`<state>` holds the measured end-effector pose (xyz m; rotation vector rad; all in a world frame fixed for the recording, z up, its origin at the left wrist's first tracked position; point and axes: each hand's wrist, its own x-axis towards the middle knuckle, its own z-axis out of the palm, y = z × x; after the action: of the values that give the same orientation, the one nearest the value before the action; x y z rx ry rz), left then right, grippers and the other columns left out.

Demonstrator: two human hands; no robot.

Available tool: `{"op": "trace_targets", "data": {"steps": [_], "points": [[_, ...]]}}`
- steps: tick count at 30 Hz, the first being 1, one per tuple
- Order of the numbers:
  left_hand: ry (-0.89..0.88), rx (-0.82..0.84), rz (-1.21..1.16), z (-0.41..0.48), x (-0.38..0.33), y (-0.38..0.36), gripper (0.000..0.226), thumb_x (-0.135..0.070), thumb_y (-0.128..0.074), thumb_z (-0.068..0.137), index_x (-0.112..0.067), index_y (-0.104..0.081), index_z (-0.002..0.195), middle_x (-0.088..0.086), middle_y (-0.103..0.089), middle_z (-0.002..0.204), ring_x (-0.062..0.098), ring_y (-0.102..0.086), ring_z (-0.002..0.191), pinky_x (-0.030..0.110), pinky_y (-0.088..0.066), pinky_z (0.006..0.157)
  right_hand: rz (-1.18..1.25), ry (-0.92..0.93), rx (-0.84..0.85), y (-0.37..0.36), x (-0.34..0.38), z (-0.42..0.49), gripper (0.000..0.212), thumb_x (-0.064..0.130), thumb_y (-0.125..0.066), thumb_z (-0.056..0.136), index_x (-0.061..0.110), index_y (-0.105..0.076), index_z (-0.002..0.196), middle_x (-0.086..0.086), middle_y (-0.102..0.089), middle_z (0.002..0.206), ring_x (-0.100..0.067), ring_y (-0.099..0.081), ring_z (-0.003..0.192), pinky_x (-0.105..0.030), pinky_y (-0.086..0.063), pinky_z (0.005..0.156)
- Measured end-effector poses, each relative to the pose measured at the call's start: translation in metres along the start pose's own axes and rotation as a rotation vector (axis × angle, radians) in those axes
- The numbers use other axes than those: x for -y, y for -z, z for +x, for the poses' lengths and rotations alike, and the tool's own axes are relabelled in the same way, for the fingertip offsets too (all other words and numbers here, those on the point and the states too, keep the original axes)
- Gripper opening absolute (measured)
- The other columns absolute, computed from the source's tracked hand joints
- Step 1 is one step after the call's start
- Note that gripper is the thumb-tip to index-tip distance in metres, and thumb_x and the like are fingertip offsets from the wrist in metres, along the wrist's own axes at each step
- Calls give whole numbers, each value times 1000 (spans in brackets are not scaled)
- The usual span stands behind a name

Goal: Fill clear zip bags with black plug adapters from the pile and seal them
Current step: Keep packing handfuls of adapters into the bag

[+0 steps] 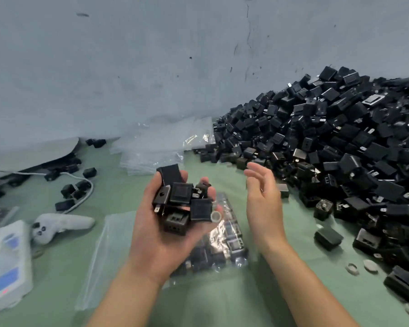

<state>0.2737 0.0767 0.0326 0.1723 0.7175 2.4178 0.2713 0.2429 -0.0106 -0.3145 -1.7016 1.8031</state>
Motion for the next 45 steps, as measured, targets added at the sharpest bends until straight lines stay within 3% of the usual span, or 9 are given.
{"op": "trace_targets", "data": {"steps": [6,11,15,20,25,30,37,40,45], "points": [[-65,-110,-55,-43,-32,37,34,-47,-68,89,-18,-70,106,20,-59,130,36,-61,104,53,-48,90,80,25,153,-36,19,-18,29,21,-47,101,43,-60,114,27,-65,109,10,-58,102,-1,-41,72],[-200,-245,-97,-47,-50,61,32,-44,-70,86,-17,-70,102,20,-63,124,37,-65,103,56,-49,89,-54,83,473,-49,26,-30,18,43,-52,96,46,-65,108,12,-69,107,-23,-66,92,-42,-56,80],[-285,-301,-116,-39,-59,69,30,-47,-65,89,-19,-69,99,20,-66,116,36,-68,105,55,-54,82,-320,192,799,-67,18,-51,30,59,-61,86,49,-57,114,25,-60,112,-2,-64,97,-17,-52,79],[-256,-314,-130,-43,-60,70,30,-48,-63,88,-19,-68,98,20,-65,113,36,-67,104,56,-54,81,-479,384,755,-76,7,-60,31,25,-67,94,42,-59,119,26,-58,105,0,-59,96,-8,-43,78],[-200,-312,-89,-55,-62,71,31,-47,-64,89,-18,-68,98,19,-62,115,38,-67,102,56,-52,81,-513,443,777,-68,11,-62,10,43,-56,97,44,-58,107,26,-59,106,1,-60,97,-12,-44,76],[-177,-328,-130,-62,-63,71,31,-43,-70,85,-13,-71,95,22,-63,113,41,-66,102,61,-50,86,-656,516,595,-55,13,-48,21,50,-49,97,40,-63,108,25,-61,102,2,-61,88,-25,-53,79],[-122,-290,-178,-61,-64,65,31,-43,-70,86,-14,-71,96,23,-63,115,41,-65,100,55,-50,87,-734,276,240,-13,16,4,44,23,-53,100,30,-50,143,10,-57,131,-9,-54,118,-35,-45,102],[-73,-241,-176,-58,-60,62,32,-44,-69,87,-16,-69,101,21,-61,120,40,-62,103,53,-49,87,-461,123,441,-30,27,-7,33,43,-53,95,43,-58,127,22,-68,112,7,-62,101,-17,-53,84],[16,-171,-149,-56,-49,59,36,-45,-72,85,-18,-69,108,21,-61,121,39,-62,101,52,-49,87,-66,-389,768,-74,24,-42,23,36,-61,96,27,-72,114,4,-76,104,-18,-73,96,-21,-59,71]]}}
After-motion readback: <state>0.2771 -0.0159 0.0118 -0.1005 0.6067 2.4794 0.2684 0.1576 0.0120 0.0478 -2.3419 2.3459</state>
